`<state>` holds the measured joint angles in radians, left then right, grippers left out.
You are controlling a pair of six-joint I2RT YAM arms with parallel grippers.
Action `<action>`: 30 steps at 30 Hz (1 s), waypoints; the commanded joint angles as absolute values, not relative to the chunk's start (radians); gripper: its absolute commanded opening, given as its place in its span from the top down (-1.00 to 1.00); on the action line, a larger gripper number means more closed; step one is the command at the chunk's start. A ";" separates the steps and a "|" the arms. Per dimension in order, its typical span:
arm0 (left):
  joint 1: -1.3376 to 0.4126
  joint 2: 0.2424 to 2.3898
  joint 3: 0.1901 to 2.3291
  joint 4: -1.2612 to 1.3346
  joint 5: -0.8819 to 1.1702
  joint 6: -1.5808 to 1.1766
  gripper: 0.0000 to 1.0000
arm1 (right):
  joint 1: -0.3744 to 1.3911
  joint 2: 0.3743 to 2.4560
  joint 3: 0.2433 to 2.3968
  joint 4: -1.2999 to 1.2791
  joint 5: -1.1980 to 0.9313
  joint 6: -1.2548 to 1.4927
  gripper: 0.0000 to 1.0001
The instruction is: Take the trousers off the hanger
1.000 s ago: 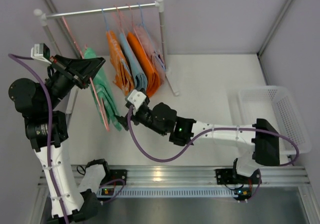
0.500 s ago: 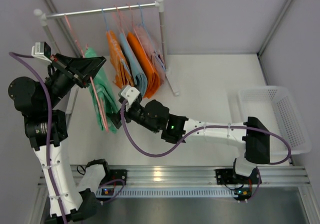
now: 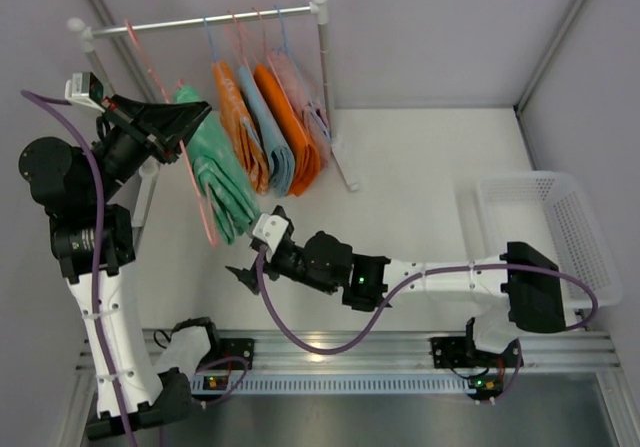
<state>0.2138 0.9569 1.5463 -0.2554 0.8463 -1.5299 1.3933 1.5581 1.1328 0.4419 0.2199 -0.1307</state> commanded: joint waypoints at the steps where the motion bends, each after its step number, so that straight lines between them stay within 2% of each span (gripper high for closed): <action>1: 0.210 0.934 1.640 -0.075 0.827 -1.531 1.00 | 1.385 1.578 1.196 0.540 0.276 -0.097 -0.99; 5: 0.210 0.933 1.670 -0.072 0.831 -1.531 1.00 | 1.344 1.623 1.253 0.439 0.316 -0.011 -0.99; 16: 0.196 0.951 1.724 -0.081 0.827 -1.539 1.00 | 1.315 1.686 1.241 0.499 0.324 -0.071 -0.99; 24: 0.196 0.951 1.726 -0.080 0.821 -1.543 1.00 | 1.310 1.706 1.293 0.538 0.239 -0.045 -0.99; 30: 0.195 0.951 1.736 -0.090 0.821 -1.542 1.00 | 1.307 1.747 1.365 0.528 0.291 -0.049 -0.99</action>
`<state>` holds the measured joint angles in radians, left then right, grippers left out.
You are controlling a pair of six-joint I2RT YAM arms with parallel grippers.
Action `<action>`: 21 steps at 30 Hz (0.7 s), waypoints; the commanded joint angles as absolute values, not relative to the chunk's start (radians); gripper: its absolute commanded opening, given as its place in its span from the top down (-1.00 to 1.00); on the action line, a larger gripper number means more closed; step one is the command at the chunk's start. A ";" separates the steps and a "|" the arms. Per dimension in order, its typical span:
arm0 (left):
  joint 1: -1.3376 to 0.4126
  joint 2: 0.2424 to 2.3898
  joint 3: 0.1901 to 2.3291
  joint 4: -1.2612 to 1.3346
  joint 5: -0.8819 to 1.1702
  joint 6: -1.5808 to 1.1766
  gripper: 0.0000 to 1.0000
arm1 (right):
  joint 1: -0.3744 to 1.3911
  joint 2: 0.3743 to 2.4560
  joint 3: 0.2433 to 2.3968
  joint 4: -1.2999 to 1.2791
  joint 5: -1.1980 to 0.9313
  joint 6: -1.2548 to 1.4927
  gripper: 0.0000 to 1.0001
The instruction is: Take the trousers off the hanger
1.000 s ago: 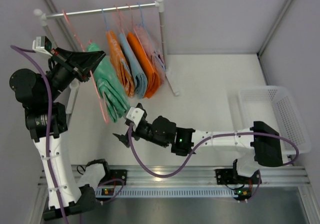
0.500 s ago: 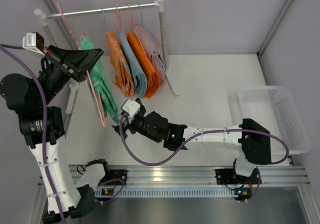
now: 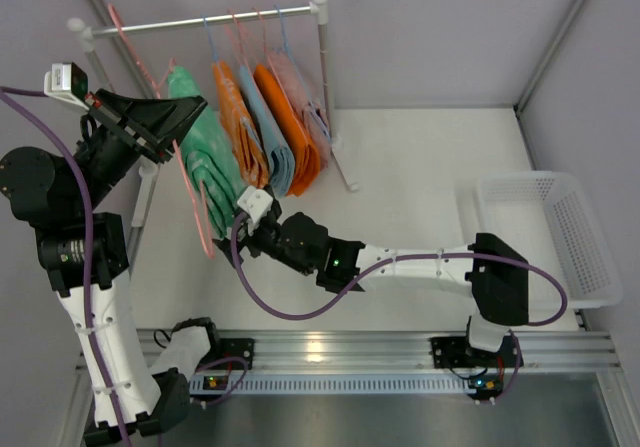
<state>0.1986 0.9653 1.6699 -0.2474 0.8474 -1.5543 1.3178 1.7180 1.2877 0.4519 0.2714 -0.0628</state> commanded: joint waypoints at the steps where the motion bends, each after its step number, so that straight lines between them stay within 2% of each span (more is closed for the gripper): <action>1: 0.195 0.950 1.736 -0.091 0.822 -1.540 1.00 | 1.301 1.753 1.377 0.519 0.322 -0.048 -0.99; 7: 0.192 0.950 1.736 -0.092 0.824 -1.540 1.00 | 1.270 1.787 1.447 0.451 0.391 -0.086 -0.99; 21: 0.189 0.982 1.773 -0.066 0.818 -1.554 1.00 | 1.269 1.747 1.253 0.606 0.310 -0.235 -0.99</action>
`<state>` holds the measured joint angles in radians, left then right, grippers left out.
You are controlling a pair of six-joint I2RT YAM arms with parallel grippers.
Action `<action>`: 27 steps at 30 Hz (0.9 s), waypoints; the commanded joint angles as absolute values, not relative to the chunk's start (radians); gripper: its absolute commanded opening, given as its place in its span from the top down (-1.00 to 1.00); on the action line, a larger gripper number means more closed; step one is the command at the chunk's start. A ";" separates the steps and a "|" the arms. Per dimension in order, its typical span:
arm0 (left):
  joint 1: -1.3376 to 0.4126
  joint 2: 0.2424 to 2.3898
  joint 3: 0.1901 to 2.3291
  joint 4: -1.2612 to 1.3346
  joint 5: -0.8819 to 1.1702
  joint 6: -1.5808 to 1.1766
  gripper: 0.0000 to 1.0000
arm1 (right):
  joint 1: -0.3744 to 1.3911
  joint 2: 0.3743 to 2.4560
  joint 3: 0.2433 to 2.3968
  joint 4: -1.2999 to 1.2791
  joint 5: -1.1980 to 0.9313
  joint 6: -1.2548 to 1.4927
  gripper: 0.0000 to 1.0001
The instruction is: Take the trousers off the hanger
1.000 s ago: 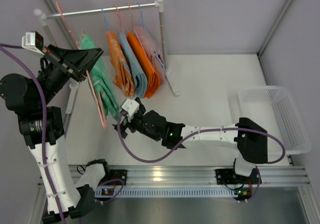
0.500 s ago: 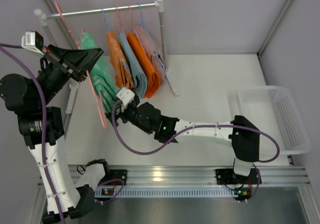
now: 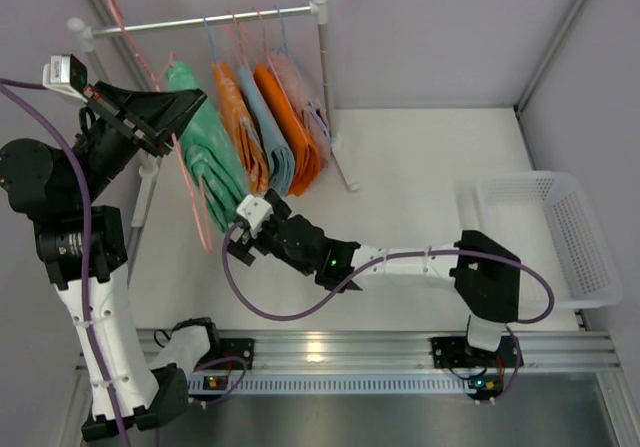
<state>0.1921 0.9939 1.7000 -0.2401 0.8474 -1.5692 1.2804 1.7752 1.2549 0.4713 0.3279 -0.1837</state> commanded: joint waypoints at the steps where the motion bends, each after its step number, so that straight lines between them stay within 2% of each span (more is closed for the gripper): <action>1: 0.189 0.980 1.778 -0.066 0.819 -1.554 1.00 | 1.264 1.750 1.256 0.607 0.317 -0.230 -0.99; 17: 0.189 0.971 1.752 -0.086 0.818 -1.551 1.00 | 1.236 1.779 1.436 0.600 0.344 -0.135 -0.99; 27: 0.187 0.965 1.735 -0.094 0.822 -1.542 1.00 | 1.236 1.760 1.453 0.574 0.328 -0.124 -0.99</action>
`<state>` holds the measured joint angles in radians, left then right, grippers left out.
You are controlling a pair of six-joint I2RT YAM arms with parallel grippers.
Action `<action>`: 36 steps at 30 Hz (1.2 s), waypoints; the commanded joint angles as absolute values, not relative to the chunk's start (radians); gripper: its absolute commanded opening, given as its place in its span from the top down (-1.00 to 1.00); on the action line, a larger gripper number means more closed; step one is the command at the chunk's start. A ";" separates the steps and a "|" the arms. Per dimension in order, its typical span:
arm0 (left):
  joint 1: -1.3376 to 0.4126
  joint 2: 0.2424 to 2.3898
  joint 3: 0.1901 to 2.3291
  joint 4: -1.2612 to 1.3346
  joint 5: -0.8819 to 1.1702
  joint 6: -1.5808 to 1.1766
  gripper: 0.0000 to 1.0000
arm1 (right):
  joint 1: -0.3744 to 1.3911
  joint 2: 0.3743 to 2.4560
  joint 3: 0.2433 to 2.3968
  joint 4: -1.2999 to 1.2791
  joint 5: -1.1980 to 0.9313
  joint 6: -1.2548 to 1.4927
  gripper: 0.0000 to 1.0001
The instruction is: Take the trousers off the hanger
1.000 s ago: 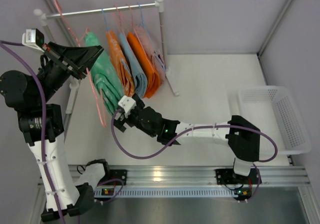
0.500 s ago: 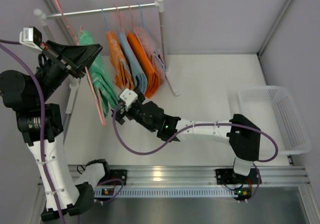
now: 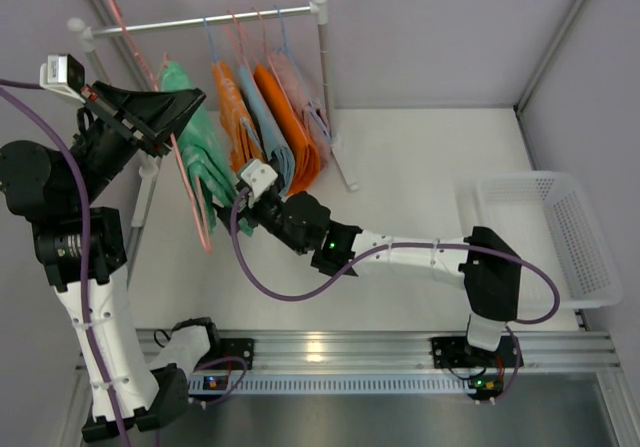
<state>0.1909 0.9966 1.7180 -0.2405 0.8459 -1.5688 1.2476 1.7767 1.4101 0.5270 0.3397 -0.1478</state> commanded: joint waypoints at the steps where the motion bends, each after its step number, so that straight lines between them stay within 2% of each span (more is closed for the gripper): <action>1: 0.189 0.965 1.732 -0.094 0.821 -1.540 1.00 | 1.236 1.752 1.450 0.569 0.315 -0.121 -0.99; 10: 0.187 0.966 1.700 -0.091 0.808 -1.534 1.00 | 1.262 1.671 1.387 0.575 0.244 -0.133 -0.99; 27: 0.189 0.948 1.690 -0.109 0.816 -1.522 1.00 | 1.235 1.755 1.549 0.491 0.397 -0.137 -0.99; 36: 0.189 0.931 1.657 -0.120 0.816 -1.514 1.00 | 1.209 1.786 1.660 0.477 0.420 -0.147 -0.89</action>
<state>0.1909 0.9657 1.6520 -0.2394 0.8265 -1.5314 1.2343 1.7809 1.5780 0.4446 0.3790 -0.1402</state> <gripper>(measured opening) 0.053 0.953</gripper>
